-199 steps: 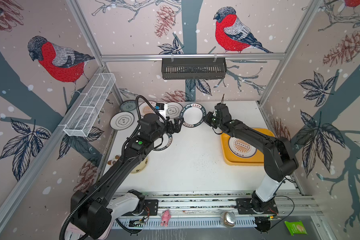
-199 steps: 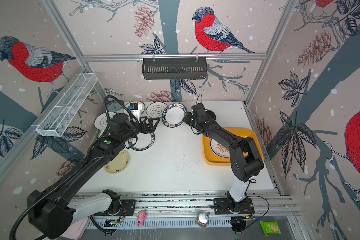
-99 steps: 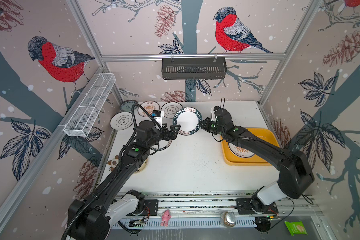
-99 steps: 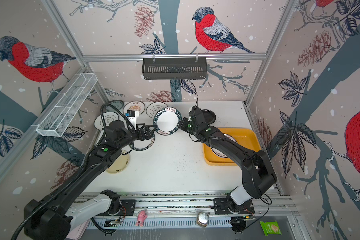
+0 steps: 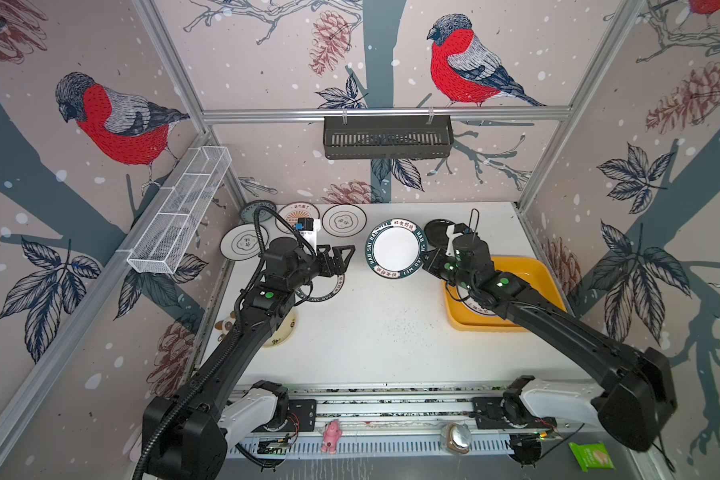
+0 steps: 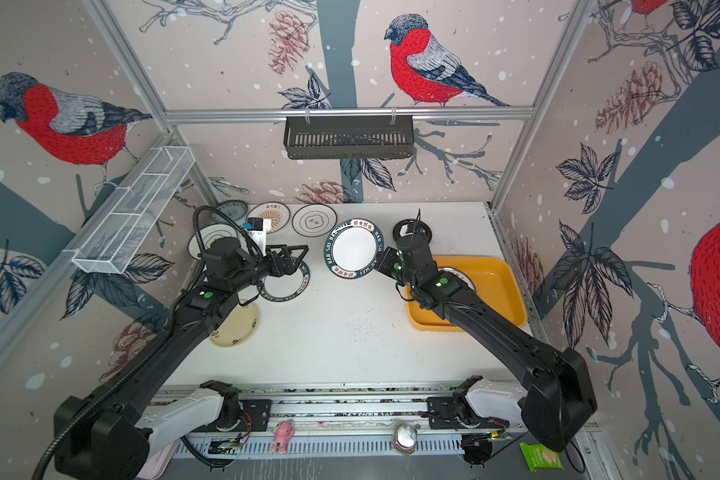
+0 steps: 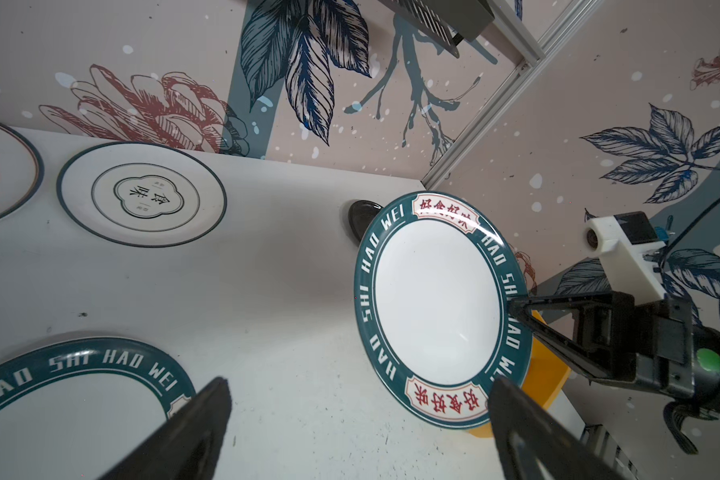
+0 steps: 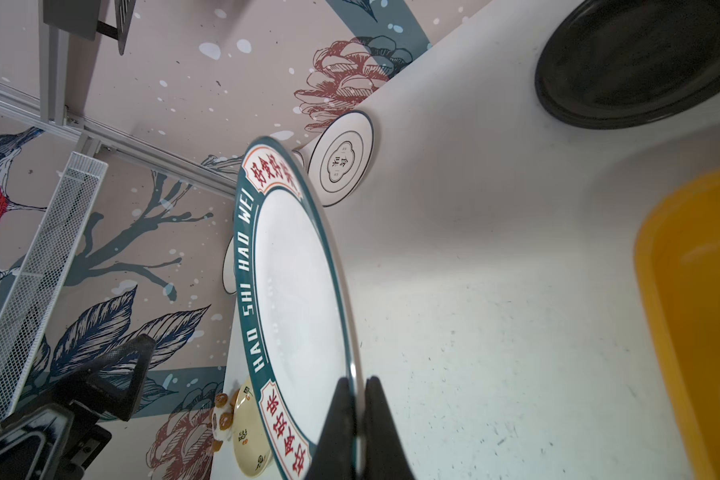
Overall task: Place the plates into the plastic bin on the countertop
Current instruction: 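Carry the green-rimmed plate toward the yellow bin with the right gripper, then lower the green-rimmed plate into the bin while the left gripper moves forward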
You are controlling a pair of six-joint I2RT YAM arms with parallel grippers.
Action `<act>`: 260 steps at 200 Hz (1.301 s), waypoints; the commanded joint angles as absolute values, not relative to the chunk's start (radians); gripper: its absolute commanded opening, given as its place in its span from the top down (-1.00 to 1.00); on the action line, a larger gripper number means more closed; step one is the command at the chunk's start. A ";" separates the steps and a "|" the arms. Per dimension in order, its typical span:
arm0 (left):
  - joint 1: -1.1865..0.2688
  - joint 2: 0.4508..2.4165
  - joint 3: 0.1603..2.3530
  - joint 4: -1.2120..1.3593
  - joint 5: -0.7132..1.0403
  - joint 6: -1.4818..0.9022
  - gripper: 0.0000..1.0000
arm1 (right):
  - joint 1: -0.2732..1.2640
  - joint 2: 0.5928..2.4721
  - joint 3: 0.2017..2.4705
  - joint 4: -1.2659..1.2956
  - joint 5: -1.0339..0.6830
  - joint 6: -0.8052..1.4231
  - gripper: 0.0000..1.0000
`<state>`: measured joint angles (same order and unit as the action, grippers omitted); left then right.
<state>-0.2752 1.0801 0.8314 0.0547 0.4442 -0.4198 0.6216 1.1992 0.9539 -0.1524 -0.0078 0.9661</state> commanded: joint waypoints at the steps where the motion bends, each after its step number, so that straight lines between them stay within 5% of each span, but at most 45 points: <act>1: -0.272 1.070 0.834 0.107 0.497 -0.418 -0.93 | 0.621 1.141 0.926 -0.149 0.053 0.999 0.97; 151: -0.265 1.020 0.842 0.091 0.499 -0.368 -0.93 | 0.469 0.872 0.777 -0.290 0.131 1.013 0.97; 207: -0.265 1.059 0.796 0.278 0.794 -0.464 -0.93 | 0.318 0.847 0.739 -0.320 0.067 0.971 0.97; 260: -0.286 1.160 0.817 0.275 0.887 -0.491 -0.93 | 0.187 0.829 0.680 -0.281 -0.037 0.954 0.97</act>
<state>-0.2710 1.1175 0.8005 0.2279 0.7948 -0.4713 0.2226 0.8341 0.6956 -0.3389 0.0311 0.9699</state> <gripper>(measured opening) 0.964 0.077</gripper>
